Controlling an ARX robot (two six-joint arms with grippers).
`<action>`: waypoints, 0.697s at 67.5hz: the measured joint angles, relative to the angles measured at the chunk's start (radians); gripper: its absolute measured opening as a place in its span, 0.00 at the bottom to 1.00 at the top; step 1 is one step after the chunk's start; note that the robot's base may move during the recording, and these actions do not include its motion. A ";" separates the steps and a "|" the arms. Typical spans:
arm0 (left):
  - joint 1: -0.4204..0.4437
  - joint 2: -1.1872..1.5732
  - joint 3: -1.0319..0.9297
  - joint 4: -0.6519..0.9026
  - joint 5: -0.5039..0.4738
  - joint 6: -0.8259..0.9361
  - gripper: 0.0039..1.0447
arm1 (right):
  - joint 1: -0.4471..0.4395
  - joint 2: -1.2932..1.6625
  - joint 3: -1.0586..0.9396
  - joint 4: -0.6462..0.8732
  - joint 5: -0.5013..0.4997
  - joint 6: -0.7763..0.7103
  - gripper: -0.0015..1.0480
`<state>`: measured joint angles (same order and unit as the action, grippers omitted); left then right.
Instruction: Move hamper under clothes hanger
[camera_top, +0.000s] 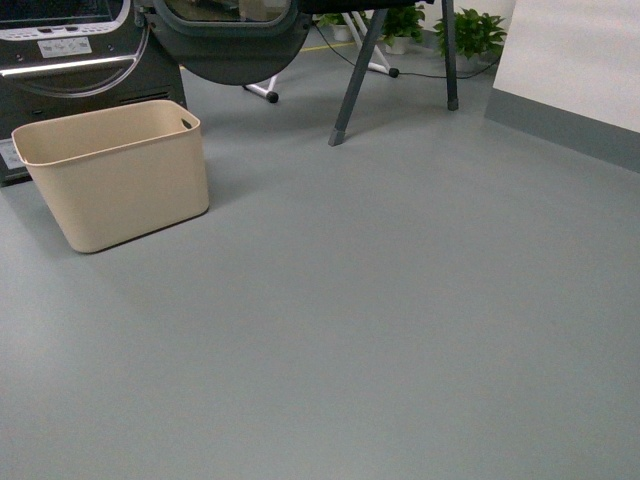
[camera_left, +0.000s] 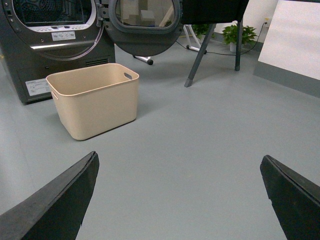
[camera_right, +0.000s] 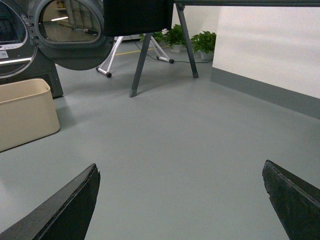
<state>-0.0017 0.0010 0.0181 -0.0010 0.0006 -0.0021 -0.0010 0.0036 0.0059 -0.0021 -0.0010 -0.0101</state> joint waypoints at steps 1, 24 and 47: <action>0.000 0.000 0.000 0.000 0.000 0.000 0.94 | 0.000 0.000 0.000 0.000 0.000 0.000 0.92; 0.000 0.000 0.000 0.000 0.000 0.000 0.94 | 0.000 0.000 0.000 0.000 0.000 0.000 0.92; 0.000 0.000 0.000 0.000 0.000 0.000 0.94 | 0.000 0.000 0.000 0.000 0.000 0.000 0.92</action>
<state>-0.0017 0.0006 0.0181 -0.0006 0.0006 -0.0017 -0.0010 0.0036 0.0059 -0.0021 -0.0010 -0.0101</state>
